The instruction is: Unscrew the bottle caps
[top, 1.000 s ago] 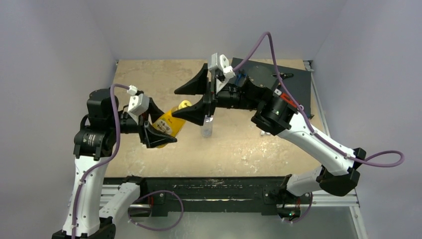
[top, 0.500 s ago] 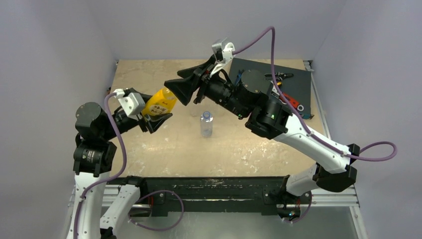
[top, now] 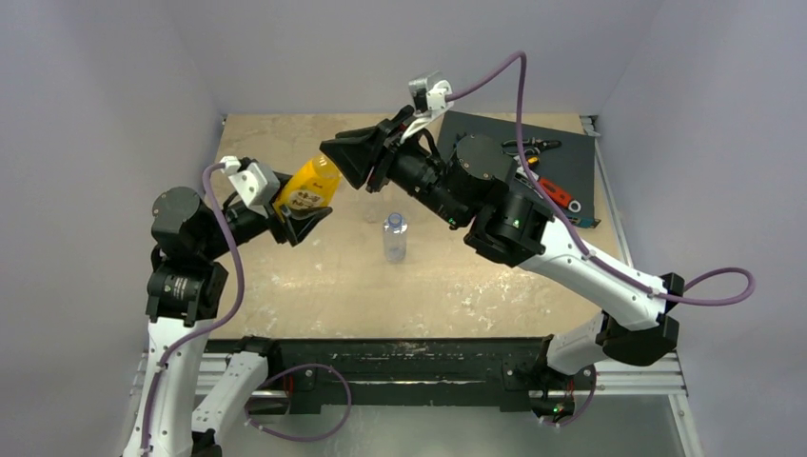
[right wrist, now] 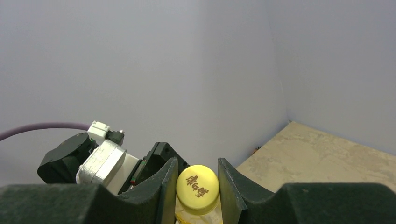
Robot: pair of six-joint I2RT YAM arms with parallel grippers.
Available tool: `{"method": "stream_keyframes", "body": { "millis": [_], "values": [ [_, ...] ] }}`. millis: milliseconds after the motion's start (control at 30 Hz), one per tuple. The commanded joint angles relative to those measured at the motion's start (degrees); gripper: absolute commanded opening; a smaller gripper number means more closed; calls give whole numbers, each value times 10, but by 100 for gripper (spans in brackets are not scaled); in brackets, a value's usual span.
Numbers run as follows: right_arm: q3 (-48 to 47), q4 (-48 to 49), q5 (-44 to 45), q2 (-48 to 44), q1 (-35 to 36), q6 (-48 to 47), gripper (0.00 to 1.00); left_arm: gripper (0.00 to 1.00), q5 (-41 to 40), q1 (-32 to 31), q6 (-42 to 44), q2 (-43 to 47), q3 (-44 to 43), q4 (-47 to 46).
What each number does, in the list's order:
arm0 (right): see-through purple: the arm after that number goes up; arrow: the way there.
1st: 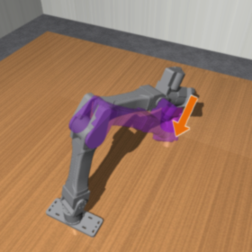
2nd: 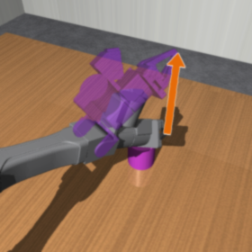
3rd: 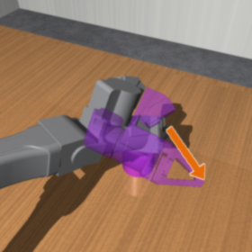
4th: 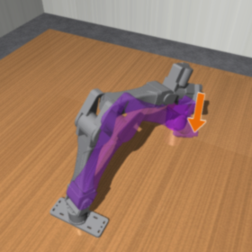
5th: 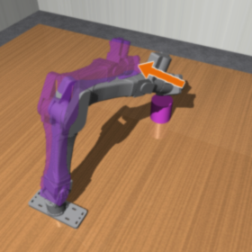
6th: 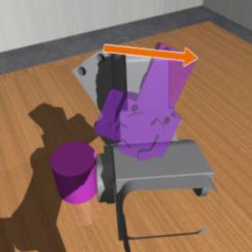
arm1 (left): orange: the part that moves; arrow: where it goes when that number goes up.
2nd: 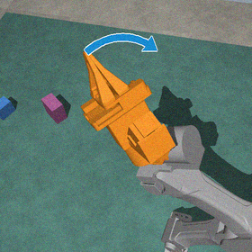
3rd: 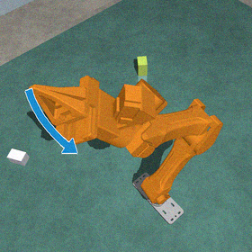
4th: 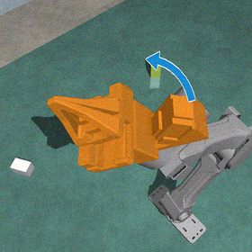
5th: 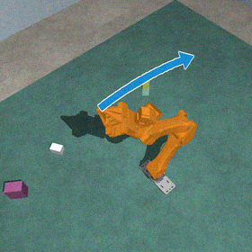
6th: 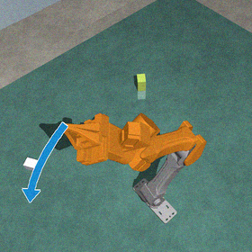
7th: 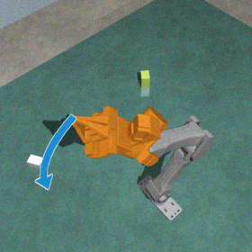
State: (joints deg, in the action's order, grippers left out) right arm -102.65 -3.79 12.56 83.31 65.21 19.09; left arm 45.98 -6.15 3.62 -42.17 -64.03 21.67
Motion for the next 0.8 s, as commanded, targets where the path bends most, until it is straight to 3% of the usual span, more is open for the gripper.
{"method": "stream_keyframes", "body": {
  "millis": [0,67,200,400,667,767],
  "values": [
    [-18,2,26,1,-2,1,6,9,-27,3,-82,-4,-10,-70],
    [-18,1,27,2,-2,0,0,9,-23,3,-105,-6,-11,-81],
    [-3,14,-15,-9,-3,-33,0,6,71,3,-179,-9,-13,-129],
    [59,82,-195,-76,-7,-100,0,6,218,3,-378,-6,-6,-308],
    [39,84,-472,-81,-54,-88,0,1,272,1,-405,-1,-45,-323],
    [53,120,-521,-81,-61,-71,0,1,271,-1,-406,3,-48,-321]
  ]
}}
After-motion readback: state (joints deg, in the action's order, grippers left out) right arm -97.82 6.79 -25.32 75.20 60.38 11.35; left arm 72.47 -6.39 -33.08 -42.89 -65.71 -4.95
